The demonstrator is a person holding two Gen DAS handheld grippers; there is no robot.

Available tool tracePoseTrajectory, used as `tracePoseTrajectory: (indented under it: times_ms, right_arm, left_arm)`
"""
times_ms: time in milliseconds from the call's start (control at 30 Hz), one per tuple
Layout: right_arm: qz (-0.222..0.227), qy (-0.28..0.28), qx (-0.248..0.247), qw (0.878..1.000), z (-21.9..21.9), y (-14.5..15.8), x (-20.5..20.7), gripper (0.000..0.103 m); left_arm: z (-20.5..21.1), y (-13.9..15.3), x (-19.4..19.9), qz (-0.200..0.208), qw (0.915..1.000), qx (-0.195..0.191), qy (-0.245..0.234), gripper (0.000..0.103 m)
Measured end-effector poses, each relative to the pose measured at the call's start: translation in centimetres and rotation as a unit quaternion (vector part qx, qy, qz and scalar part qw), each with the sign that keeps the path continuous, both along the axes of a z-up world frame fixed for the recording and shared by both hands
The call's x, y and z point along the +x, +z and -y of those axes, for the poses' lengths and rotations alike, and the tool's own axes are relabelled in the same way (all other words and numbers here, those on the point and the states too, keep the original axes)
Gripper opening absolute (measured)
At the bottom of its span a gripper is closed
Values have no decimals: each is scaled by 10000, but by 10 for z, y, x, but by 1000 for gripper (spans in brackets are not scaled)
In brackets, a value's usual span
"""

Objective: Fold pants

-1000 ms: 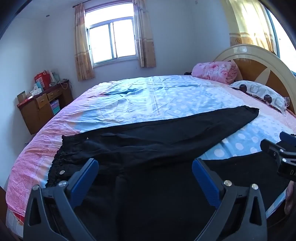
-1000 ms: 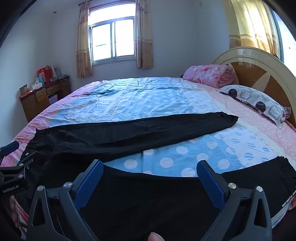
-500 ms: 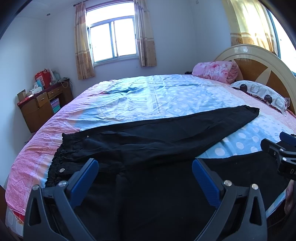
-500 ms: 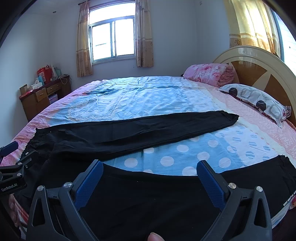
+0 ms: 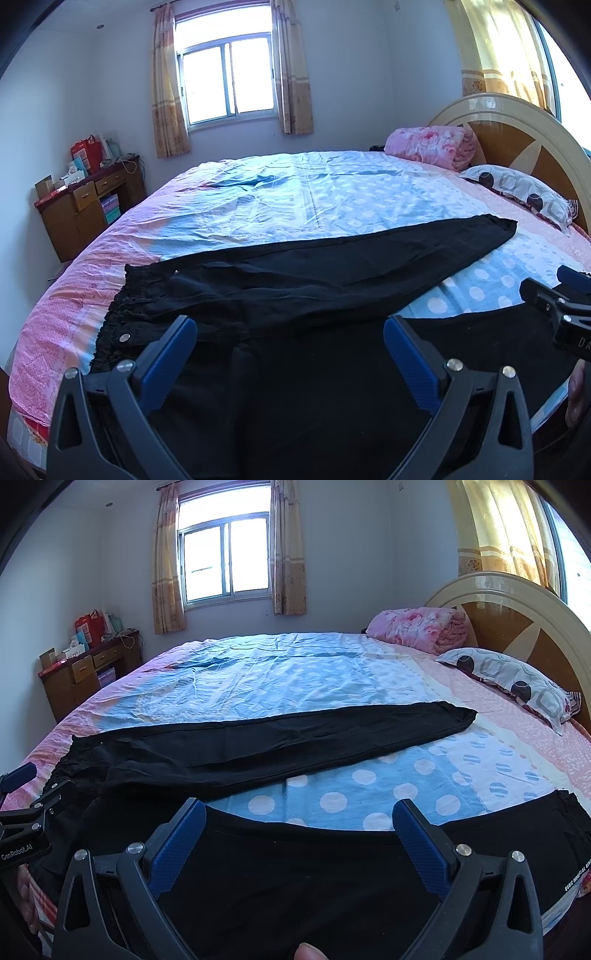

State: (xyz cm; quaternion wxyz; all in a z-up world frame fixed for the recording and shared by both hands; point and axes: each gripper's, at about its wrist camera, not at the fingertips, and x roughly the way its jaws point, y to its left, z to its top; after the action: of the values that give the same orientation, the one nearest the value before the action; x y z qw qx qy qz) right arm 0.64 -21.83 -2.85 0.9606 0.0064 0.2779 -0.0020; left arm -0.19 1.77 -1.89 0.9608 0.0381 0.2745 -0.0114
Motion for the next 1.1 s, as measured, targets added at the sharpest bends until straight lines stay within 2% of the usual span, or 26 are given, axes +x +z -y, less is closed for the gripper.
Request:
tracePoseTrajectory:
  times_ms: [1100]
  right_arm:
    - [162,52,-10,9999,-2,11,-7,102]
  left_arm:
    - [-11,15,-11,228,9996,-147,54,103]
